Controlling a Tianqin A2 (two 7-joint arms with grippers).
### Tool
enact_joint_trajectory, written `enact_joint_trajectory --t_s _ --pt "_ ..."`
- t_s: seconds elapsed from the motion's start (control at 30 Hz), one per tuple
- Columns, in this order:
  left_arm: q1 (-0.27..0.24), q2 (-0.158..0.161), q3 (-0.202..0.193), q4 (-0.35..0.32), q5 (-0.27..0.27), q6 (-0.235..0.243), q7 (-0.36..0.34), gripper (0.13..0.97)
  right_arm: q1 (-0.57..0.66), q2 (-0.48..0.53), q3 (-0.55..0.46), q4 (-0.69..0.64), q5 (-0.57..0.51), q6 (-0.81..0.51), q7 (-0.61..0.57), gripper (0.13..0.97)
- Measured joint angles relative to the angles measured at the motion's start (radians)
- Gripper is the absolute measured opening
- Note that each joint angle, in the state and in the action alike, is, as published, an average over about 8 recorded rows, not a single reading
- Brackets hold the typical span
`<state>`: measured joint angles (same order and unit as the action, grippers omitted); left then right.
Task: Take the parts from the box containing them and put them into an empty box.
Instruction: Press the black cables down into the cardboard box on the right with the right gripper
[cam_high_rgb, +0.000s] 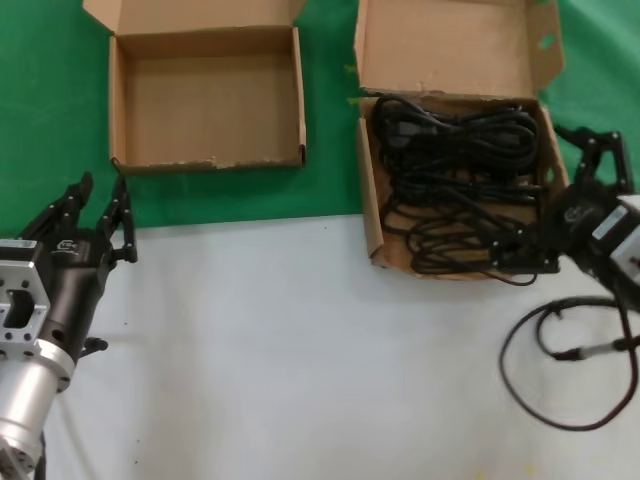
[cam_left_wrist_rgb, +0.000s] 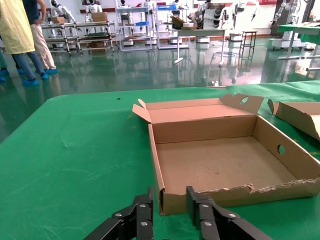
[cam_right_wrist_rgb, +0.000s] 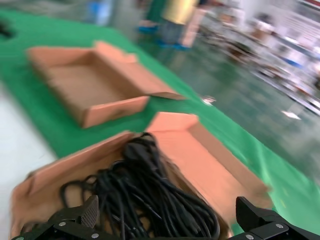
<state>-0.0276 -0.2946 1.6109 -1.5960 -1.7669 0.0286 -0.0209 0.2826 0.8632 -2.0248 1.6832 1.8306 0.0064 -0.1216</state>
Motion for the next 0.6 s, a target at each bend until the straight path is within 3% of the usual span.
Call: enact_joint_trajectory --t_s 0.27,0.6 --pt "0.000 0.000 0.000 0.000 0.000 0.000 0.000 0.270 0.213 0.073 -0.059 -0.063 -0.234 -0.293 0.067 0.966" --pt "0.000 0.000 0.000 0.000 0.000 0.000 0.000 0.171 0.435 0.013 -0.077 -0.166 -0.333 -0.629 -0.016 0.966"
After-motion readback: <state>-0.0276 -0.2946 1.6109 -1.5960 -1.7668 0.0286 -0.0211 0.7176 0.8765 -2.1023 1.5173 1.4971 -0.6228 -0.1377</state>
